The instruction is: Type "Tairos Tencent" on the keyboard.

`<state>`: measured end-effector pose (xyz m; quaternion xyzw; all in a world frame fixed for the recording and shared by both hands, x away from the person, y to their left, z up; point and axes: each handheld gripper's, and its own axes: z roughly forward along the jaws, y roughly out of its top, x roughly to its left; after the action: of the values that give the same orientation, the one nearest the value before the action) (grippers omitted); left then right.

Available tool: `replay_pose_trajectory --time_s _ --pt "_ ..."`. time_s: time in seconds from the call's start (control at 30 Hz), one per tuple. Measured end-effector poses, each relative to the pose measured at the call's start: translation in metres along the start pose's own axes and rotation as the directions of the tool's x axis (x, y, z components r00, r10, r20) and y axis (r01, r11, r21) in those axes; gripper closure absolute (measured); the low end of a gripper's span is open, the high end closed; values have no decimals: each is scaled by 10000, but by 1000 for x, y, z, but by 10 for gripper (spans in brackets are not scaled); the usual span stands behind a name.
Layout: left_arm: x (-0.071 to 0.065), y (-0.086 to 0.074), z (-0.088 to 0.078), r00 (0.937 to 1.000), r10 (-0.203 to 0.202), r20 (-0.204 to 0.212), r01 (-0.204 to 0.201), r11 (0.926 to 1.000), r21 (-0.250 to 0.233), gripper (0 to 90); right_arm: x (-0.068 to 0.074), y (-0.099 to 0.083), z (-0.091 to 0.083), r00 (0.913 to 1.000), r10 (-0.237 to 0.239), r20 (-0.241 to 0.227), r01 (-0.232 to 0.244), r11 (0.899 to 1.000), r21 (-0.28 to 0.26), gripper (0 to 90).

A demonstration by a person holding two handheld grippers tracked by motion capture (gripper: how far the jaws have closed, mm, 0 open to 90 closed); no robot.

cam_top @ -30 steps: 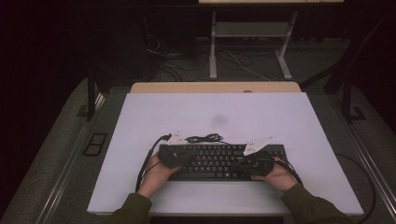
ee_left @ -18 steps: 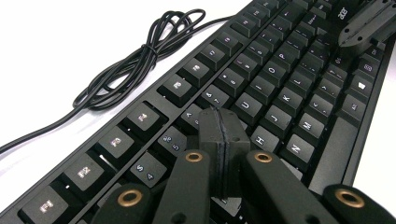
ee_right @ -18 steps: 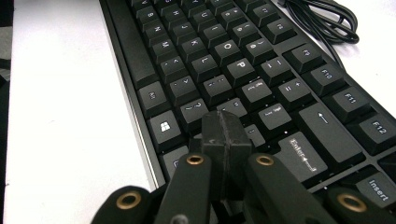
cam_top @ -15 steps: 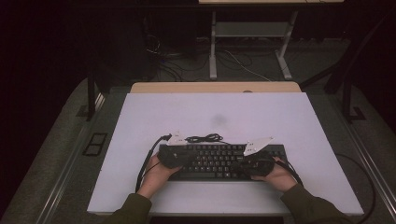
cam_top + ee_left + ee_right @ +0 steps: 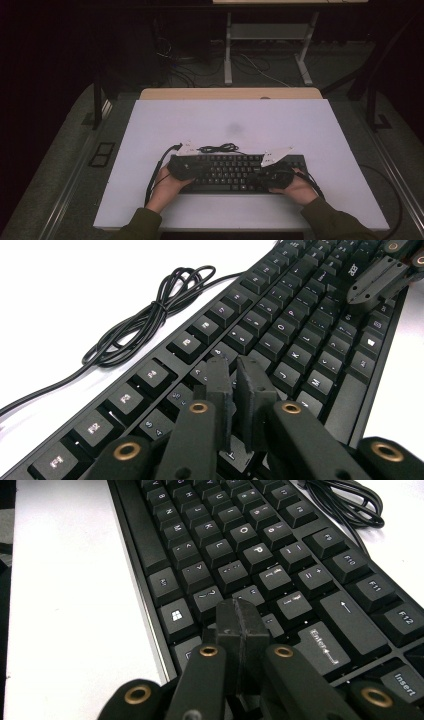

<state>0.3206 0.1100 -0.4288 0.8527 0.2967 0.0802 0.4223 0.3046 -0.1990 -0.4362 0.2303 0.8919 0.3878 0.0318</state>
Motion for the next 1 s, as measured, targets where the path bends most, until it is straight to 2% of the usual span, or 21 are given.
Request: replay_pose_trajectory --time_s 0.1,0.33,0.47,0.57,0.7,0.83,0.93,1.0 --pt "0 0 -1 10000 9 -16 -9 10000 -6 781 0 0 0 10000 -7 4 7 10000 4 898" --pt "-1 -2 -2 9999 -17 -127 15 9999 -148 615 0 1 -2 9999 -46 161 48 9999 -106 898" --pt "-1 -2 -3 9999 7 -118 -10 9998 -195 533 -2 1 -8 10000 75 47 -72 9982 -595 897" --pt "-2 -3 -3 9999 -22 -105 19 9995 -308 472 -3 1 -10 9996 259 -106 -267 9962 -830 860" --pt "-1 -4 -4 9999 -59 -102 55 9993 -373 418 -4 2 -12 9988 443 -184 -460 9933 -1061 761" --pt "0 -5 -5 9998 -135 -110 130 9988 -477 359 -5 2 -13 9966 775 -263 -802 9886 -1273 594" --pt "0 -6 -6 9998 -191 -88 186 9984 -527 318 -5 2 -13 9957 930 -36 -926 9865 -1349 452" --pt "0 -6 -7 9997 -244 -94 238 9982 -557 307 -5 2 -13 9947 1027 51 -1010 9852 -1384 403"
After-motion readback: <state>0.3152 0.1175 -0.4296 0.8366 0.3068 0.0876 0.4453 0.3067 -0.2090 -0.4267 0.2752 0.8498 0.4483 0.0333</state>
